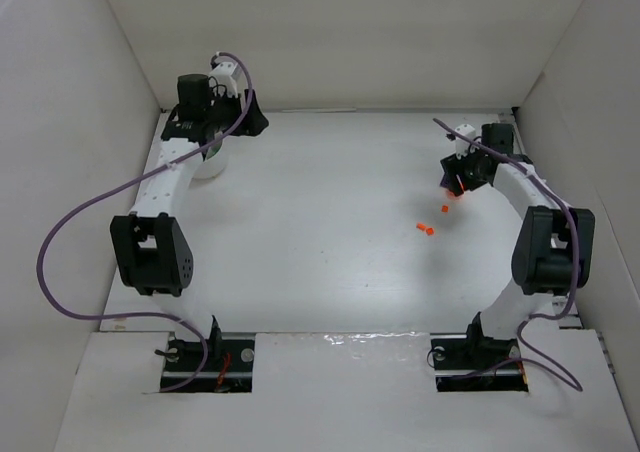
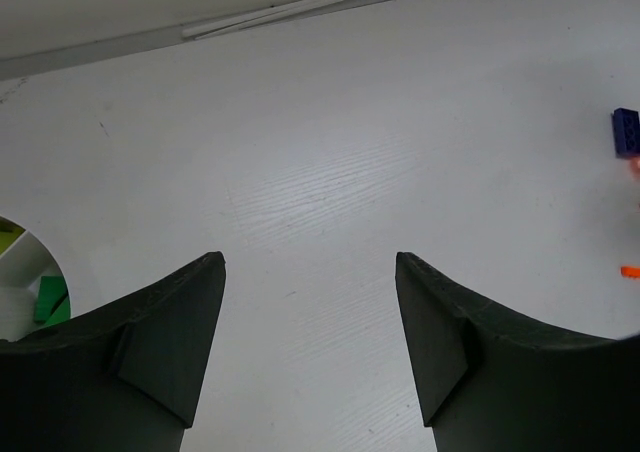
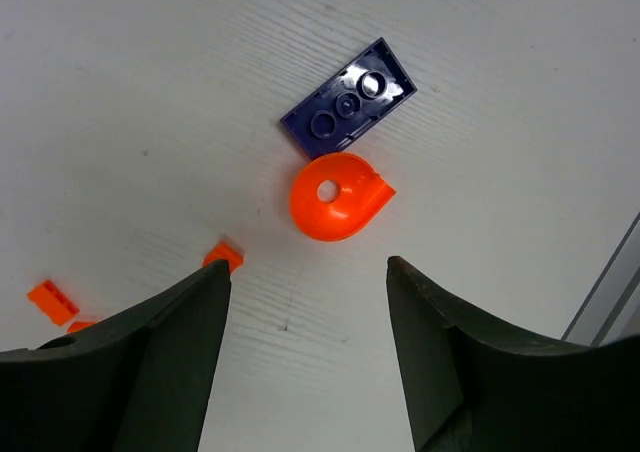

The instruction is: Sort the legos into containers by color

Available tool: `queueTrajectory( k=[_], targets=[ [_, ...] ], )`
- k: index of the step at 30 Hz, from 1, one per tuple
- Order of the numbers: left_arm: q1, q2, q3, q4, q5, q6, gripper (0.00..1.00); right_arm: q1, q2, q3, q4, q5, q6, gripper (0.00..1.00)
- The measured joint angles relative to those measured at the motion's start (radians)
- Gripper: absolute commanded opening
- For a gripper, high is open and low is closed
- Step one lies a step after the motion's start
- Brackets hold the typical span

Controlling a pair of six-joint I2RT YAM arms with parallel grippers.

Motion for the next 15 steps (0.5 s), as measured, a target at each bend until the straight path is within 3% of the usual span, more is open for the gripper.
queueTrajectory(
  k=[10, 15],
  targets=[
    [0.000, 0.045, 0.000, 0.008, -0.004, -0.021, 0.67, 0.060, 0.129, 0.024, 0.059, 0.129, 0.046, 0.65],
    [0.000, 0.064, 0.001, 0.010, -0.006, -0.025, 0.67, 0.076, 0.183, 0.051, 0.066, 0.180, 0.061, 0.56]
  ],
)
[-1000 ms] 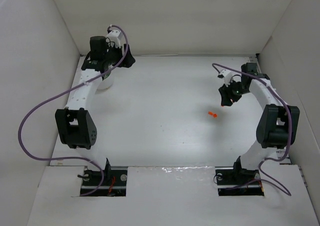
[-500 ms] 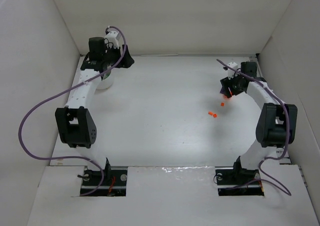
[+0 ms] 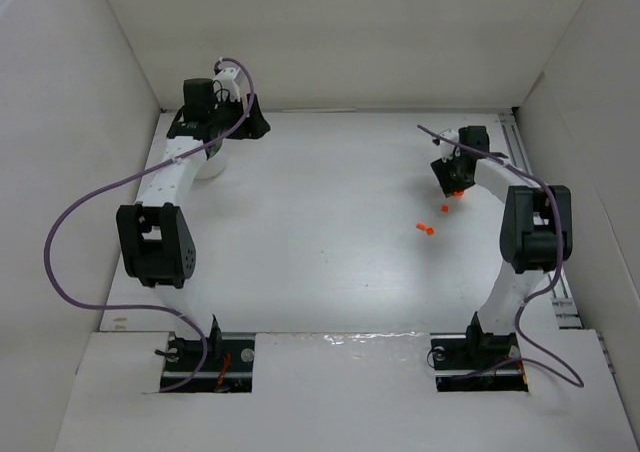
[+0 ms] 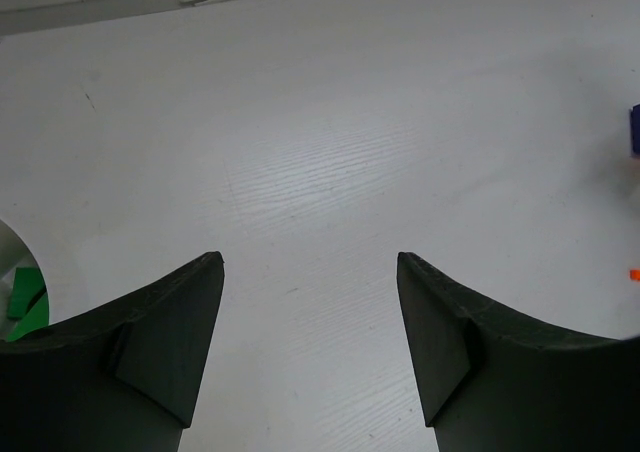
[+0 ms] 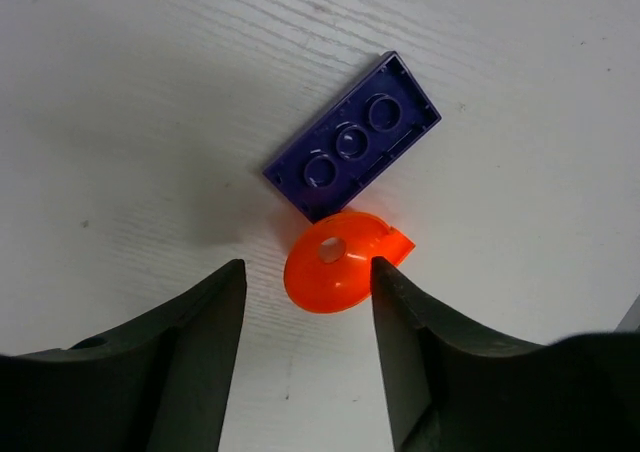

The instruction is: Sort the legos into containers by color

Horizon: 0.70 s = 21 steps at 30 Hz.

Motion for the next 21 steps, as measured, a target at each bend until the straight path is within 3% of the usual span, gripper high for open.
queueTrajectory(
  k=[9, 17, 21],
  targets=[
    [0.000, 0.022, 0.004, 0.004, 0.000, -0.007, 0.67, 0.012, 0.064, 0.048, -0.008, 0.052, 0.013, 0.38],
    [0.000, 0.030, 0.019, 0.005, 0.003, -0.010, 0.68, 0.012, 0.069, 0.072, -0.030, 0.071, 0.017, 0.02],
    [0.017, 0.033, 0.022, 0.014, 0.119, -0.012, 0.68, 0.010, 0.064, 0.106, -0.109, -0.016, 0.016, 0.01]
  ],
)
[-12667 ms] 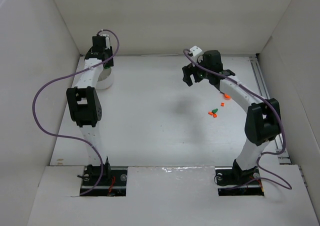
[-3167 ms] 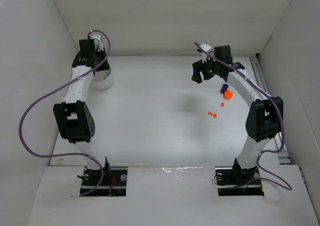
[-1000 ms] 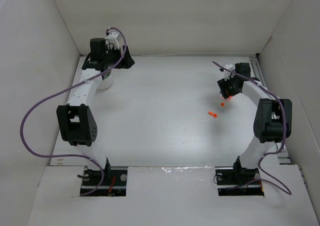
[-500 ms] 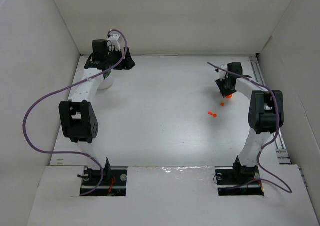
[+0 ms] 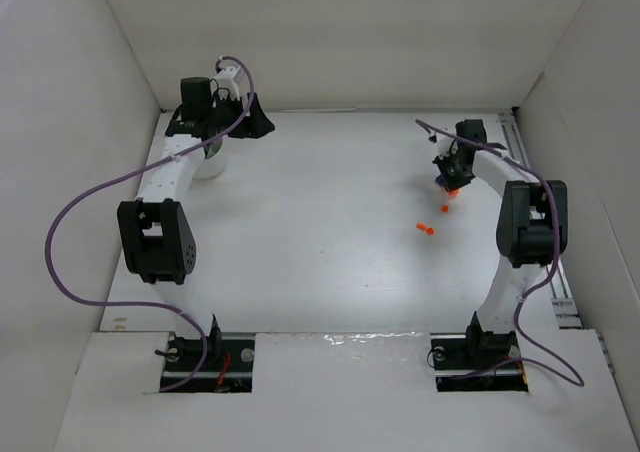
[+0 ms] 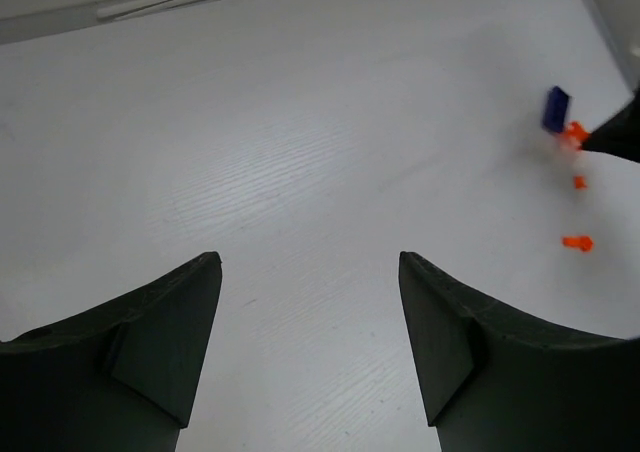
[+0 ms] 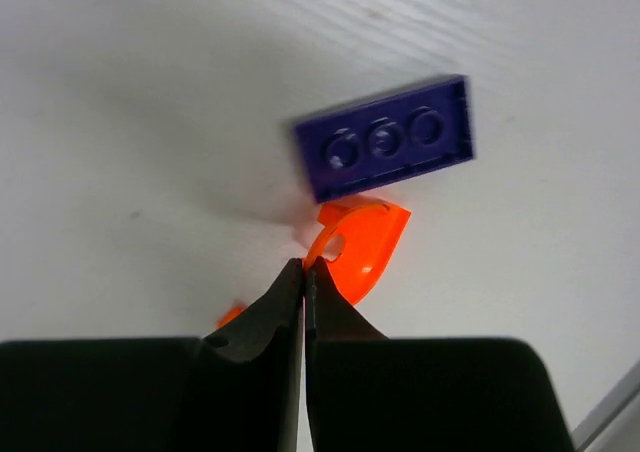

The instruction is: Sort the legos into containers by color

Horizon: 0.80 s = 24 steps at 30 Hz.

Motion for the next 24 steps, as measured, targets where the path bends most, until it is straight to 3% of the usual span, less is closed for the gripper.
queueTrajectory(
  k=[4, 6, 10, 12, 19, 24],
  targets=[
    [0.046, 0.000, -0.050, 0.083, 0.255, -0.023, 0.73, -0.013, -0.013, 0.132, -0.224, -0.251, -0.059, 0.00],
    [0.067, 0.004, -0.105, 0.150, 0.394, -0.069, 0.78, -0.024, -0.015, 0.251, -0.346, -0.412, -0.117, 0.00],
    [0.078, 0.018, -0.241, 0.364, 0.604, -0.235, 0.78, -0.018, 0.013, 0.565, -0.612, -0.721, -0.278, 0.00],
    [0.058, 0.033, -0.262, 0.431, 0.674, -0.288, 0.78, -0.001, 0.031, 0.651, -0.661, -0.819, -0.322, 0.00],
    [-0.042, 0.018, -0.264, 0.554, 0.746, -0.277, 0.78, 0.144, 0.087, 0.688, -0.795, -1.019, -0.470, 0.00],
    [-0.103, -0.068, -0.277, 0.454, 0.705, -0.045, 0.76, 0.213, 0.112, 0.678, -0.829, -1.121, -0.544, 0.00]
  ],
)
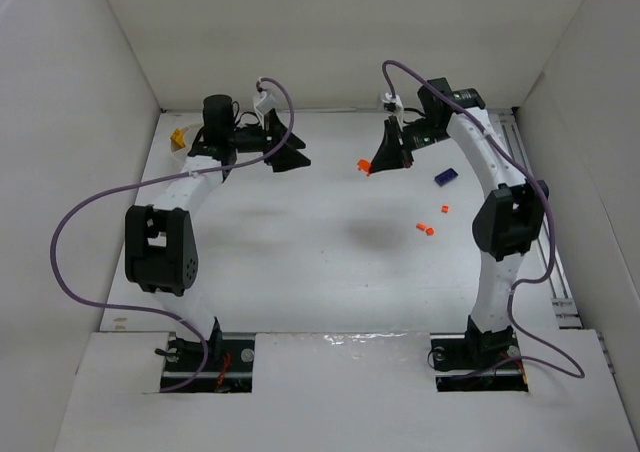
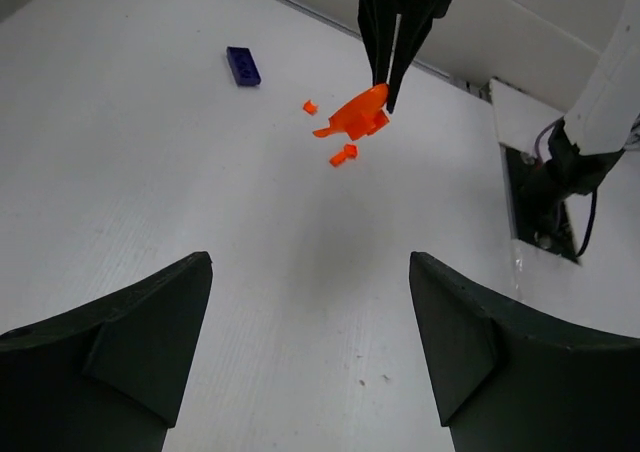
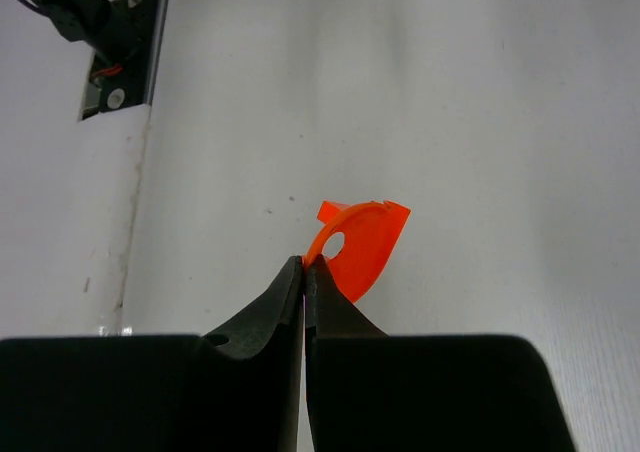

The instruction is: Sort the legos into containers by color

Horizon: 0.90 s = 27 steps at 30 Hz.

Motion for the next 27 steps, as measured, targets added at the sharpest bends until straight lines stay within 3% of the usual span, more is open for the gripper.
queueTrajectory(
  k=[10, 18, 27],
  targets=[
    [-0.166, -0.039, 0.054, -0.365, -0.063, 0.640, 0.75, 0.019, -0.012, -0.085, -0.019, -0.064, -0.118, 0.00],
    [-0.208, -0.010, 0.167, -0.558, -0.061, 0.938, 0.62, 0.088, -0.067, -0.125, -0.024, -0.052, -0.176, 0.00],
    [-0.260, 0.016, 0.228, -0.780, -0.060, 1.220, 0.58, 0.127, -0.126, -0.143, -0.027, -0.028, -0.219, 0.00]
  ],
)
